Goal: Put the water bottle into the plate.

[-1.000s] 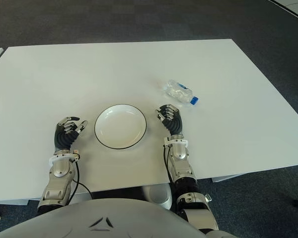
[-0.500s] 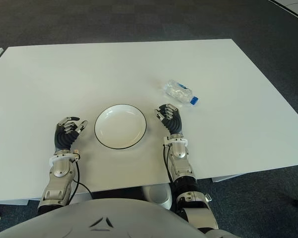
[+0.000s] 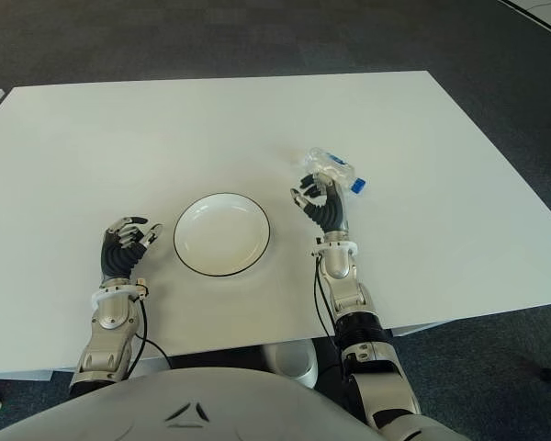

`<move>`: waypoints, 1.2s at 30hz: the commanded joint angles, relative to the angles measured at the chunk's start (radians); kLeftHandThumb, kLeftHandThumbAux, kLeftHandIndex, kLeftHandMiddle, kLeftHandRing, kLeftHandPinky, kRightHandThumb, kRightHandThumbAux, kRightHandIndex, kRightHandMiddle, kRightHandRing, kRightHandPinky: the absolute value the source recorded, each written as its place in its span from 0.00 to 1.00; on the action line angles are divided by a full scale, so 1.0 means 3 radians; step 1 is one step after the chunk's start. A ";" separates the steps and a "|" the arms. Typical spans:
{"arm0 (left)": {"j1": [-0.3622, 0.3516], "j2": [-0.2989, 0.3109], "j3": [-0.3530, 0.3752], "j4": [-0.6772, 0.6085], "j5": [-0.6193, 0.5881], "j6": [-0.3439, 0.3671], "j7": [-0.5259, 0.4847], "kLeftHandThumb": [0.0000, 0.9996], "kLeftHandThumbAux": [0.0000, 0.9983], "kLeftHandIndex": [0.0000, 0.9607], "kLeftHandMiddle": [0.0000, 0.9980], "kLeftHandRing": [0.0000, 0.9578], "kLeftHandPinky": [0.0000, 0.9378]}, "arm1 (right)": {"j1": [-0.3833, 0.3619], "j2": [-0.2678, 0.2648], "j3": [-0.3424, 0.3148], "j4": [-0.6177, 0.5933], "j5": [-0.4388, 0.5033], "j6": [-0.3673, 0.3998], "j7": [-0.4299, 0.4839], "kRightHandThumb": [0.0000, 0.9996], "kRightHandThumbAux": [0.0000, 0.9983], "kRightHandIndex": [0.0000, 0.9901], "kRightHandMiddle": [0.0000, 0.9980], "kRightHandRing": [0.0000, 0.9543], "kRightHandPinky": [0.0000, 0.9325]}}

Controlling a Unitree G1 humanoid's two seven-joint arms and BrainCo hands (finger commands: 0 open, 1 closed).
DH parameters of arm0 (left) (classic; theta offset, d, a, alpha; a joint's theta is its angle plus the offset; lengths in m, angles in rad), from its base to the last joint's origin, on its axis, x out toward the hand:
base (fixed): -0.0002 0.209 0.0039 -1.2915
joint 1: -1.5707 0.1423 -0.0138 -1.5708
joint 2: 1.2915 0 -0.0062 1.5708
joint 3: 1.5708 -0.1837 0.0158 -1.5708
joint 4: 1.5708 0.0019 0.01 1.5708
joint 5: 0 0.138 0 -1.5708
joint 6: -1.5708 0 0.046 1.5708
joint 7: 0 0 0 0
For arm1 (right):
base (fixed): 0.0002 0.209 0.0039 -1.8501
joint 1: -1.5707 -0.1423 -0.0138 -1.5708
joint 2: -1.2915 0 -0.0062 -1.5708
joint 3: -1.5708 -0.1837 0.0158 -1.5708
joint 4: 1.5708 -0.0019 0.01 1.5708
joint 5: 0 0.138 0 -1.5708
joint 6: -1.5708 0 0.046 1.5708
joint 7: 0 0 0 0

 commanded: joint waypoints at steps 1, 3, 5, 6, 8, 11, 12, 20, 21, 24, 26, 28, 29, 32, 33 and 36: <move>0.0045 0.0024 -0.0024 -0.0003 0.0050 0.0083 -0.0033 0.71 0.72 0.45 0.76 0.81 0.83 | -0.0166 -0.0161 0.0145 -0.0109 -0.0508 0.0337 -0.0212 0.54 0.69 0.26 0.29 0.31 0.34; 0.0039 0.0029 -0.0027 0.0008 0.0057 0.0088 -0.0036 0.71 0.72 0.45 0.76 0.81 0.83 | -0.0292 -0.0219 0.0185 -0.0029 -0.0644 0.0464 -0.0286 0.49 0.65 0.18 0.22 0.24 0.27; 0.0034 0.0032 -0.0031 0.0016 0.0062 0.0087 -0.0041 0.71 0.72 0.45 0.76 0.81 0.82 | -0.0436 -0.0264 0.0219 0.0111 -0.0722 0.0569 -0.0342 0.47 0.62 0.12 0.16 0.19 0.22; 0.0033 0.0034 -0.0032 0.0019 0.0064 0.0085 -0.0043 0.71 0.72 0.45 0.76 0.80 0.81 | -0.0504 -0.0284 0.0235 0.0185 -0.0748 0.0614 -0.0365 0.47 0.59 0.09 0.12 0.15 0.18; 0.0026 0.0051 -0.0039 0.0036 0.0045 0.0073 -0.0084 0.71 0.72 0.45 0.75 0.80 0.81 | -0.0657 -0.0324 0.0298 0.0313 -0.0904 0.0864 -0.0417 0.47 0.55 0.05 0.08 0.09 0.12; 0.0016 0.0063 -0.0039 0.0069 0.0021 0.0044 -0.0118 0.71 0.72 0.45 0.74 0.79 0.79 | -0.0731 -0.0346 0.0367 0.0372 -0.1010 0.1056 -0.0469 0.49 0.44 0.02 0.02 0.03 0.04; 0.0012 0.0065 -0.0037 0.0082 0.0014 0.0036 -0.0126 0.71 0.72 0.45 0.74 0.78 0.78 | -0.0743 -0.0351 0.0385 0.0381 -0.1021 0.1094 -0.0480 0.50 0.41 0.01 0.02 0.02 0.03; -0.0027 0.0048 -0.0020 0.0258 -0.0045 -0.0113 -0.0147 0.71 0.72 0.45 0.72 0.76 0.74 | -0.1119 -0.0418 0.0514 0.0758 -0.1069 0.1547 -0.0435 0.52 0.25 0.00 0.00 0.00 0.00; -0.0030 0.0043 -0.0021 0.0274 -0.0049 -0.0125 -0.0142 0.71 0.72 0.45 0.72 0.76 0.74 | -0.1150 -0.0424 0.0526 0.0784 -0.1062 0.1586 -0.0428 0.53 0.24 0.00 0.00 0.00 0.00; -0.0036 0.0017 -0.0024 0.0339 -0.0064 -0.0149 -0.0130 0.71 0.72 0.45 0.72 0.75 0.73 | -0.1268 -0.0441 0.0558 0.0889 -0.1042 0.1711 -0.0377 0.55 0.22 0.00 0.00 0.00 0.00; -0.0040 -0.0004 -0.0023 0.0375 -0.0078 -0.0149 -0.0125 0.71 0.72 0.45 0.72 0.75 0.74 | -0.1365 -0.0457 0.0575 0.0985 -0.1024 0.1787 -0.0321 0.56 0.22 0.00 0.00 0.00 0.00; -0.0047 -0.0020 -0.0027 0.0420 -0.0087 -0.0158 -0.0116 0.71 0.72 0.45 0.73 0.76 0.76 | -0.1444 -0.0471 0.0595 0.1089 -0.1001 0.1822 -0.0286 0.56 0.21 0.00 0.00 0.00 0.00; -0.0051 -0.0028 -0.0029 0.0444 -0.0088 -0.0165 -0.0112 0.71 0.72 0.45 0.73 0.76 0.76 | -0.1481 -0.0478 0.0604 0.1143 -0.0990 0.1831 -0.0276 0.56 0.20 0.00 0.00 0.00 0.00; -0.0060 -0.0050 -0.0030 0.0491 -0.0092 -0.0178 -0.0108 0.71 0.72 0.45 0.73 0.76 0.77 | -0.1636 -0.0493 0.0627 0.1436 -0.0939 0.1784 -0.0279 0.56 0.20 0.00 0.00 0.00 0.00; -0.0062 -0.0060 -0.0031 0.0506 -0.0094 -0.0181 -0.0107 0.71 0.72 0.45 0.74 0.77 0.76 | -0.1705 -0.0497 0.0636 0.1580 -0.0917 0.1751 -0.0287 0.56 0.20 0.00 0.00 0.00 0.00; -0.0073 -0.0094 -0.0027 0.0574 -0.0098 -0.0191 -0.0090 0.71 0.72 0.45 0.74 0.77 0.76 | -0.1925 -0.0495 0.0671 0.2114 -0.0859 0.1636 -0.0300 0.56 0.19 0.00 0.00 0.00 0.00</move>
